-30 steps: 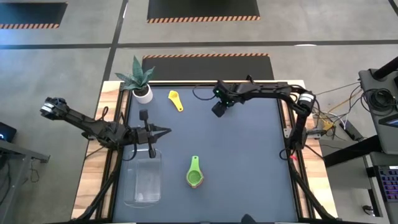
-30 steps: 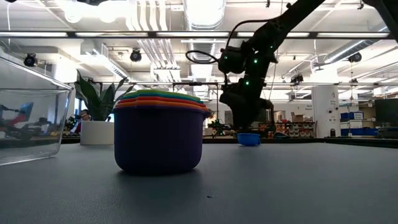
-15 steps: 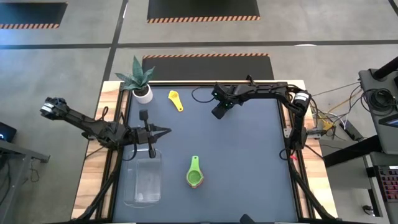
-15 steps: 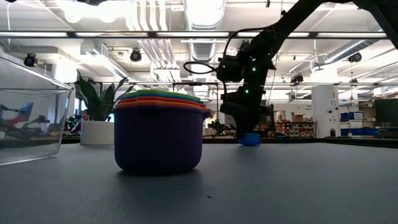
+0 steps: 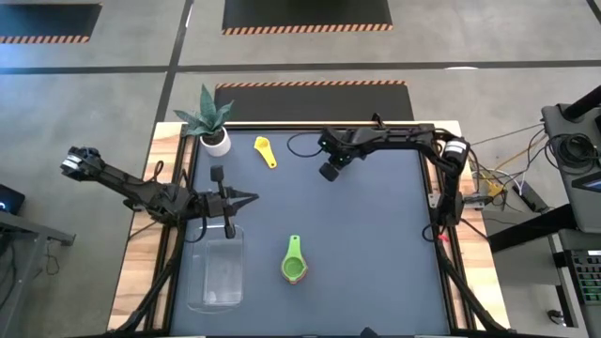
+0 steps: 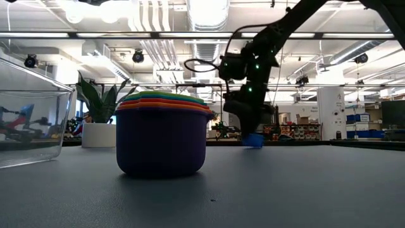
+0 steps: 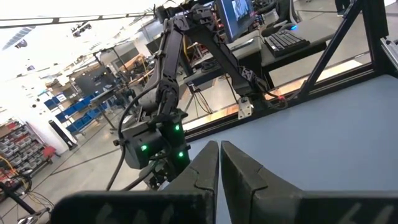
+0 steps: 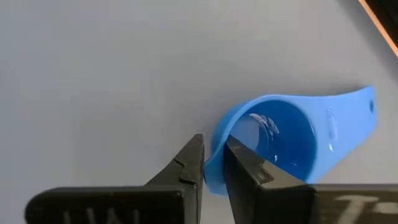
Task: Nest measuring cups in basket
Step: Stack the blue measuring cup on top of the green measuring cup, then stack the yellow measuring cup on top of the blue measuring cup
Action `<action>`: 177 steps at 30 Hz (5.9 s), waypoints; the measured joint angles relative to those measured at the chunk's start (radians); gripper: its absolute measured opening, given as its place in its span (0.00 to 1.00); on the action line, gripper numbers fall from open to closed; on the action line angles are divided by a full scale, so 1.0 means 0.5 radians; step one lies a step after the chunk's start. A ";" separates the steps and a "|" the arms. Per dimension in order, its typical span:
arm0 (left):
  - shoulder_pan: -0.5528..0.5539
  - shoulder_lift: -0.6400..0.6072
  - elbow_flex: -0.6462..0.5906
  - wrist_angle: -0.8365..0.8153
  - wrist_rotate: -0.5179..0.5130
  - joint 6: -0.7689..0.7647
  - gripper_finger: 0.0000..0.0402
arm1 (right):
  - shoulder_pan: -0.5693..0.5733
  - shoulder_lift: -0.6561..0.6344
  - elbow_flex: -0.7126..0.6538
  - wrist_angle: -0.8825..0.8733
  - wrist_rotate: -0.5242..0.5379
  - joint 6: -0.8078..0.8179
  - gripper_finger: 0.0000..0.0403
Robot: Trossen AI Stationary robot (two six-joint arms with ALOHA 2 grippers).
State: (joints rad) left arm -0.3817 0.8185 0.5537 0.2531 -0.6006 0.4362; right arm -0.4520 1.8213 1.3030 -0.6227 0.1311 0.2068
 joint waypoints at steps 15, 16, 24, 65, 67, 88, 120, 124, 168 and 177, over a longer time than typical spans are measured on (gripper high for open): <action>0.000 0.000 0.001 -0.001 0.001 0.000 0.00 | 0.763 -0.036 0.520 -0.453 0.002 0.086 0.06; 0.000 0.000 0.001 -0.001 0.001 0.000 0.00 | 0.828 -0.036 0.562 -0.452 0.004 0.117 0.06; -0.001 0.000 0.002 -0.001 0.002 0.000 0.00 | 1.314 -0.036 0.844 -0.449 0.162 0.345 0.06; -0.003 -0.005 0.020 0.002 0.002 0.008 0.00 | 1.777 0.865 2.107 -1.307 0.469 0.690 0.06; -0.003 -0.005 0.019 0.002 0.002 0.008 0.00 | 1.785 0.859 2.105 -1.303 0.464 0.712 0.06; -0.002 -0.005 0.019 0.002 0.002 0.008 0.00 | 1.842 0.906 2.096 -1.243 0.411 0.739 0.06; -0.002 -0.005 0.018 0.002 0.003 0.008 0.00 | 1.841 0.894 2.093 -1.144 0.368 0.443 0.15; -0.003 -0.006 0.018 0.002 0.017 0.007 0.00 | 1.837 0.894 2.093 -1.167 0.376 0.343 0.15; -0.182 -0.268 0.079 -0.183 0.085 -0.117 0.00 | 0.600 0.703 1.969 -0.267 -0.193 -1.015 0.15; -0.182 -0.274 0.079 -0.193 0.085 -0.115 0.00 | 0.242 0.708 1.446 0.644 -0.480 -0.728 0.15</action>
State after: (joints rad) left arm -0.4728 0.6815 0.5930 0.1566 -0.5579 0.3787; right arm -0.3309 2.1754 2.0258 -0.3005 -0.1087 -0.1574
